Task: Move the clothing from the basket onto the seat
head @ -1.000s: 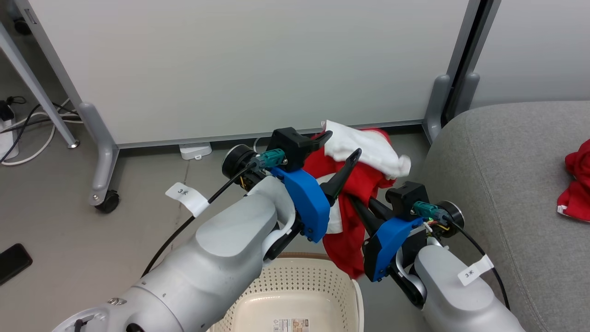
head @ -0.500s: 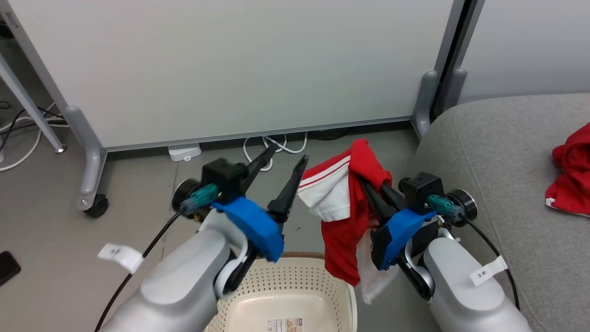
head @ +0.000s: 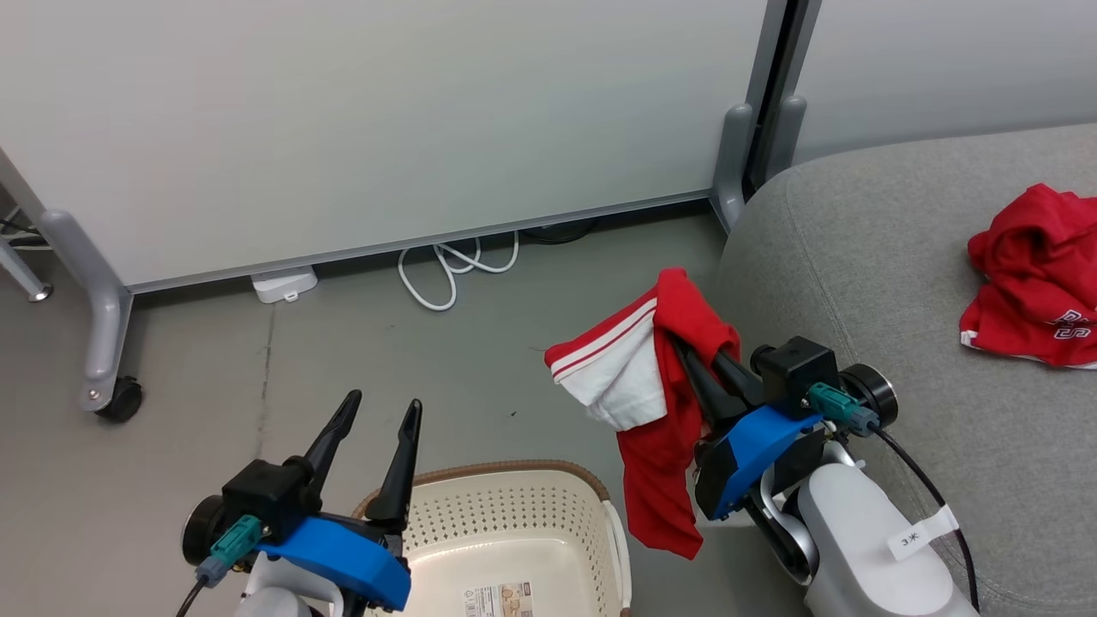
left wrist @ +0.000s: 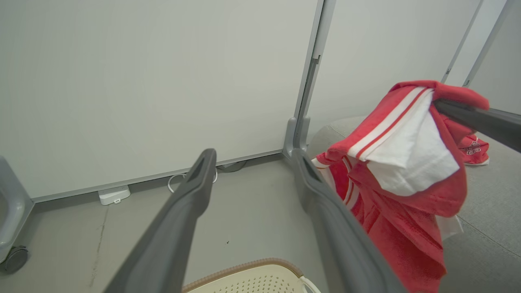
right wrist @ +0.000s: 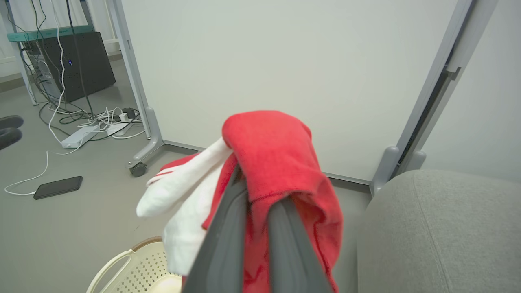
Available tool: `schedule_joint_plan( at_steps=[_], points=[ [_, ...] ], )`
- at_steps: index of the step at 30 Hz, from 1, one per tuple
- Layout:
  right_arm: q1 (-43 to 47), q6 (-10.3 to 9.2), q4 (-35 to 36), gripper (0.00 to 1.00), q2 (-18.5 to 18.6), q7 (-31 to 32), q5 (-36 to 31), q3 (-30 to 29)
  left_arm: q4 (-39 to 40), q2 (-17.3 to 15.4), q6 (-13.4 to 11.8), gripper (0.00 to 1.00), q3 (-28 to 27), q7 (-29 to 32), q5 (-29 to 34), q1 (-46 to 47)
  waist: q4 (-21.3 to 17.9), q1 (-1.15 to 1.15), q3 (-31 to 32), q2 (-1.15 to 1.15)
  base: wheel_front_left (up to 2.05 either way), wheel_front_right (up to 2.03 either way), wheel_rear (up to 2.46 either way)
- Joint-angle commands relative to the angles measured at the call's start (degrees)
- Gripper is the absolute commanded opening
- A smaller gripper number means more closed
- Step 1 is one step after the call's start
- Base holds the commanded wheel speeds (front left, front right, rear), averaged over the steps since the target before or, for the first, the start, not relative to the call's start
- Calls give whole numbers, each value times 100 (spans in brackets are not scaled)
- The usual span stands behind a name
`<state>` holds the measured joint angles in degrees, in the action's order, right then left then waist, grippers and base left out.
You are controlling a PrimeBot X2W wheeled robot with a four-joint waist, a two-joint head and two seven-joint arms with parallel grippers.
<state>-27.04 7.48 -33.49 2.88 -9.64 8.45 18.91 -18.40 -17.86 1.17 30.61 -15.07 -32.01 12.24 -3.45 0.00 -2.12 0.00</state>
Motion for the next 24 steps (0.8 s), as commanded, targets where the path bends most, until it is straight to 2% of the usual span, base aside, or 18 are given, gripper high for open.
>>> schedule_joint_plan(
  at_steps=[1,6,13,17,24],
  points=[
    [103,3,136,0,3,33,-56,-42,74,57,78,100,-245,-14,144,-155,-83,0,-57,0,0,0,0],
    [275,3,376,0,2,105,-101,-172,192,281,265,100,-748,-14,524,-390,-155,0,-103,0,0,0,0],
    [378,3,576,0,2,144,-39,-198,210,484,463,100,-1018,-14,893,-430,-361,0,-160,0,0,0,0],
    [362,3,698,0,2,116,19,-164,239,533,546,100,-1152,-14,1059,-422,-707,0,-249,0,0,0,0],
    [387,3,867,0,2,66,133,-87,248,571,610,100,-1222,-14,1215,-303,-1533,0,-420,0,0,0,0]
  ],
)
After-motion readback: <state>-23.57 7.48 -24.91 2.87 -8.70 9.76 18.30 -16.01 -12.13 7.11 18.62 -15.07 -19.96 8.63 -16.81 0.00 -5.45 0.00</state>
